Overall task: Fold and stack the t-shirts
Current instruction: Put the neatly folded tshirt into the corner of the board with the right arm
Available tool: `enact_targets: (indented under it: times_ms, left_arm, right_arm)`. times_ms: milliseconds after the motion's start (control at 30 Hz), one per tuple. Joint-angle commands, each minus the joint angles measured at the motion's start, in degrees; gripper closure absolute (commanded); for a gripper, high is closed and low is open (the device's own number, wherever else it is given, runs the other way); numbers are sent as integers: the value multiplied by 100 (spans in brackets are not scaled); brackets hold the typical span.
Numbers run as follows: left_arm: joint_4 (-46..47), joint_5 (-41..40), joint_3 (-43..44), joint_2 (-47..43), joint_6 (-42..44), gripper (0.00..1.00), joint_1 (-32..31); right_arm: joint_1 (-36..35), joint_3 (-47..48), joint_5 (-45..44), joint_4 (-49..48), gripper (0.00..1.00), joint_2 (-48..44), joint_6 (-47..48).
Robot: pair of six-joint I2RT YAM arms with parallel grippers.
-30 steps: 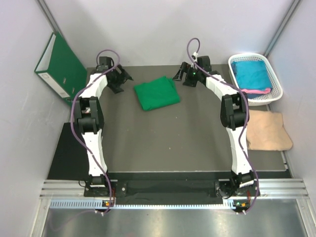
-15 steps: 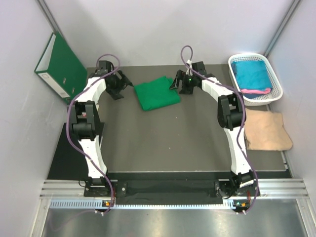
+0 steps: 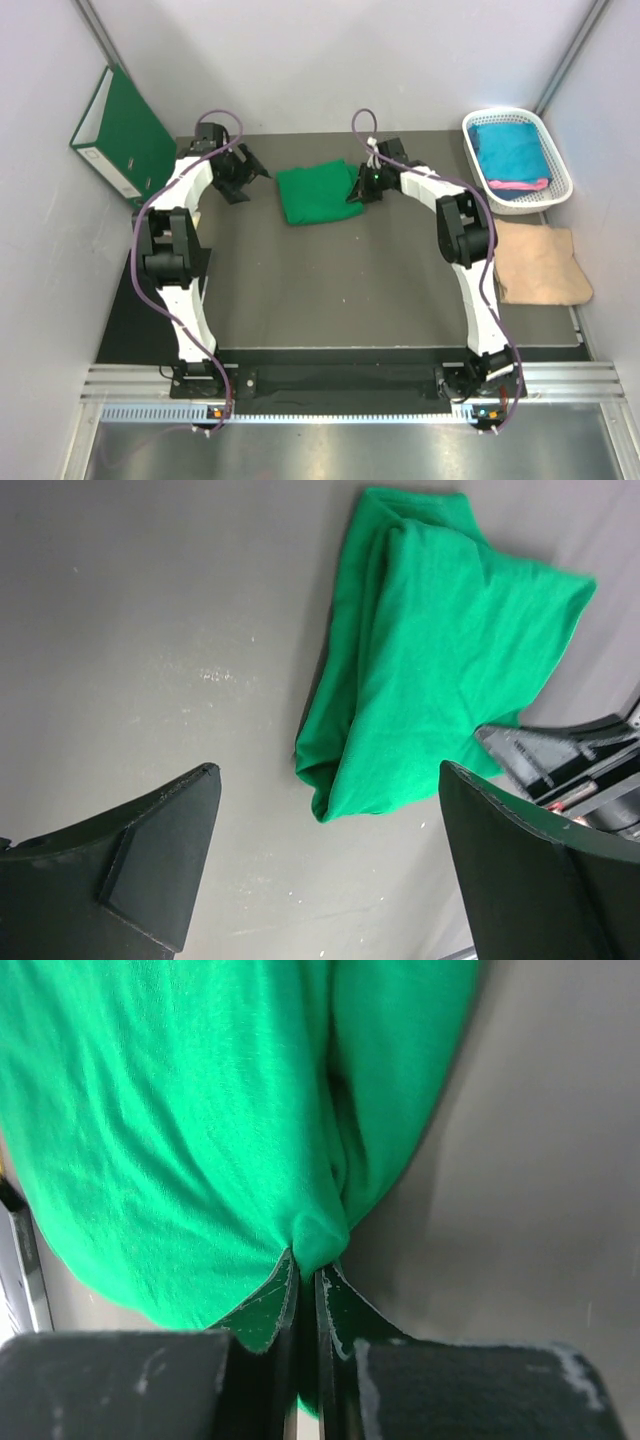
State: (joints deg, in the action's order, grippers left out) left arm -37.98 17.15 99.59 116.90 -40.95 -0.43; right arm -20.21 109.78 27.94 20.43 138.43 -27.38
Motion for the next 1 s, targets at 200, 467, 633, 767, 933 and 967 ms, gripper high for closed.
enact_targets:
  times_ms: [200, 467, 633, 767, 933, 967]
  left_arm:
    - [89, 280, -326, -458, 87, 6, -1]
    - [106, 430, -493, -572, 157, 5, -203]
    - [106, 447, -642, -677, 245, 5, -370]
    - [133, 465, -722, -774, 272, 4, -519]
    - [80, 439, -669, -923, 368, 3, -616]
    - [71, 421, -660, -932, 403, 3, -625]
  right_arm:
    - [-97, -2222, -614, 769, 100, -1862, 654]
    - [-1, -4375, -1202, 989, 100, -3294, 707]
    - [52, -5150, -1440, 1051, 99, -3849, 716]
    - [52, -5010, -1563, 1261, 96, -4121, 795]
    - [61, -4299, -2615, 1876, 43, -5070, 918]
    - [52, -4202, -2775, 2043, 31, -5420, 997]
